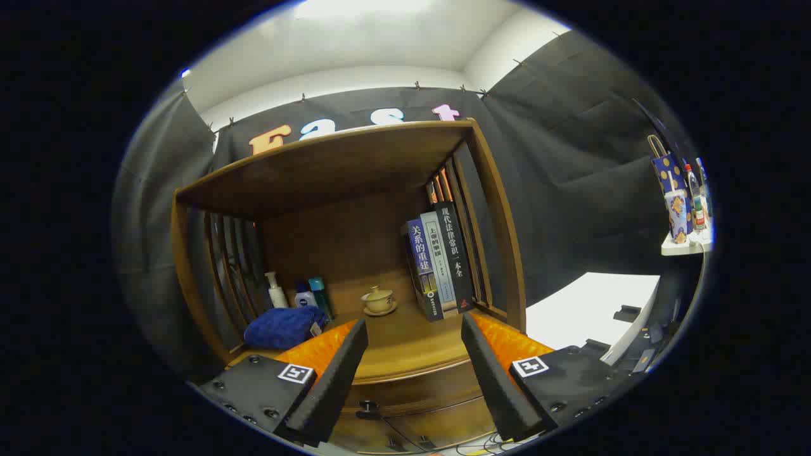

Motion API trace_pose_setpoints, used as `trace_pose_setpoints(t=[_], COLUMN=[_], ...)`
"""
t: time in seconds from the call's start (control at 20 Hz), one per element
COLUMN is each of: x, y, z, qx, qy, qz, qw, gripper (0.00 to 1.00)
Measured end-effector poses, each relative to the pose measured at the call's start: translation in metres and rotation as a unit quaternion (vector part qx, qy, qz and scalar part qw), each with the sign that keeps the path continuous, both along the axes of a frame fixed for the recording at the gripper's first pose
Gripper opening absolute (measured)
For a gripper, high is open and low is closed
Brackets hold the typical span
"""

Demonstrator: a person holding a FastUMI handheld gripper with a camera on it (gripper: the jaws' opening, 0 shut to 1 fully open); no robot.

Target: Pull open the drawer, take out the items inside it, and place them on the countertop above the cabinet.

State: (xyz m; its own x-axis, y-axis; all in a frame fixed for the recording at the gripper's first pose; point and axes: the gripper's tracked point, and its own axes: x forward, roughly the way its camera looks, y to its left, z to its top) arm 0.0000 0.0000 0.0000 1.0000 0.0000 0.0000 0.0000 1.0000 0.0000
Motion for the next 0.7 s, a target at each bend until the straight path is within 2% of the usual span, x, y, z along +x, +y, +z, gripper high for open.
trace_pose_setpoints(t=[0.25, 0.45, 0.7], x=[-0.012, -0.014, -0.017], y=[0.012, 0.024, 0.024], z=[0.006, 0.004, 0.004], qx=[-0.052, -0.062, -0.062], qy=[-0.003, 0.0, -0.001], qz=[0.012, 0.032, 0.033], qw=[0.999, 0.998, 0.998], gripper=[0.98, 0.98, 0.98])
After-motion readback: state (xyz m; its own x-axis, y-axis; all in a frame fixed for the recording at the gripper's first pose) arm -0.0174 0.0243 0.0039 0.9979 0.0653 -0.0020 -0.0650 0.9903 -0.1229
